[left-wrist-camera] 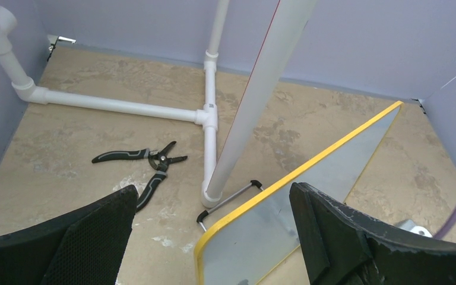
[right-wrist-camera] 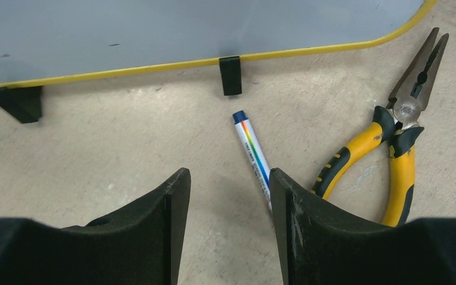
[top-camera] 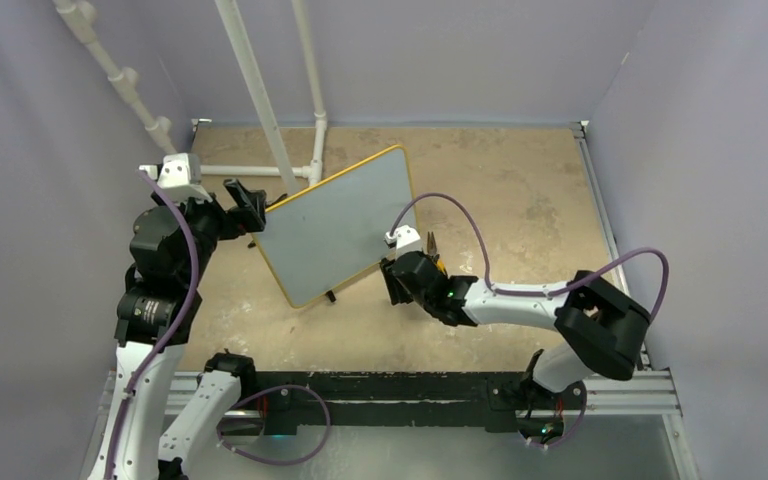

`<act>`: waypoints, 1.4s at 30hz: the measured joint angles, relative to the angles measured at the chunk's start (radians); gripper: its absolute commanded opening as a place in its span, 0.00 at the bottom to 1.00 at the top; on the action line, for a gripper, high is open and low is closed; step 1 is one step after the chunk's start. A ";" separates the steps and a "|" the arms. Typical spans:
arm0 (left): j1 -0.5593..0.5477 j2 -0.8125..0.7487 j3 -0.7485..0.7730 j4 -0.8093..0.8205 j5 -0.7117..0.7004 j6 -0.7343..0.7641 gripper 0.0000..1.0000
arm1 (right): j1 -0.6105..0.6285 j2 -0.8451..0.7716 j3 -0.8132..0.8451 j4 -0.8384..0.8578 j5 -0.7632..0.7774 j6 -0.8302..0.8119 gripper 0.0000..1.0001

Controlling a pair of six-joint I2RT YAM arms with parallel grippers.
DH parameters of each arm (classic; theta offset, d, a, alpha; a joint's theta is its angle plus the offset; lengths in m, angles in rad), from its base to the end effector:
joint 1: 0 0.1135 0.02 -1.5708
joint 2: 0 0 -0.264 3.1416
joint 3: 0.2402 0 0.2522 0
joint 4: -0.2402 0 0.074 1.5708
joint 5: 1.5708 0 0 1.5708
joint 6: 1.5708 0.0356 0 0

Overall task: Write a sentence on the whiteboard
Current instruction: Move the whiteboard stand to the center of the board, then pick up the whiteboard marker at the center of the board.

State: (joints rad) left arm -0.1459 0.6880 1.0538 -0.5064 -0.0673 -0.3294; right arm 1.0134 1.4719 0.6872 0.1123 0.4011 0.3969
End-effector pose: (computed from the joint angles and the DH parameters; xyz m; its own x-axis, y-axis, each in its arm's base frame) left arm 0.1307 -0.0168 0.4094 -0.1568 -0.3032 -0.9400 0.0301 0.9498 -0.3114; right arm 0.1669 0.2415 0.1791 -0.5434 -0.1990 -0.8155 -0.4442 0.8925 0.0781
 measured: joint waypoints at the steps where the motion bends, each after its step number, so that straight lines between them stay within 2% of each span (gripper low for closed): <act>1: 0.000 0.000 0.003 -0.005 0.004 0.000 1.00 | -0.006 0.016 0.014 -0.009 0.000 -0.002 0.52; 9: 0.000 0.002 0.022 -0.037 0.035 0.011 0.99 | -0.033 0.127 0.092 -0.066 0.007 -0.012 0.48; 16: -0.006 0.031 0.030 -0.046 0.071 0.048 0.94 | -0.064 0.169 0.105 -0.096 0.007 -0.011 0.39; 19: -0.032 0.062 0.047 -0.059 0.082 0.063 0.92 | -0.076 0.185 0.115 -0.098 0.004 -0.010 0.28; 23: -0.084 0.118 0.100 -0.065 0.097 0.079 0.90 | -0.079 0.193 0.121 -0.094 -0.005 -0.012 0.00; 28: -0.124 0.174 0.123 -0.039 0.169 0.066 0.88 | -0.079 0.174 0.121 -0.117 -0.024 -0.003 0.00; 32: -0.178 0.213 0.122 0.008 0.245 0.036 0.88 | -0.078 0.055 0.110 -0.175 -0.037 0.015 0.00; 38: -0.260 0.226 0.057 0.176 0.385 -0.039 0.86 | -0.078 -0.305 0.105 -0.205 -0.058 0.045 0.00; 42: -0.353 0.225 -0.019 0.276 0.409 -0.089 0.86 | -0.079 -0.494 0.105 -0.176 -0.064 0.061 0.00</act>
State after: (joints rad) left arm -0.4992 0.9134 1.0348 -0.2302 0.3420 -0.4187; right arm 0.9348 0.9783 0.7925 -0.0639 0.3367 0.4576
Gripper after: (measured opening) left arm 0.861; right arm 0.028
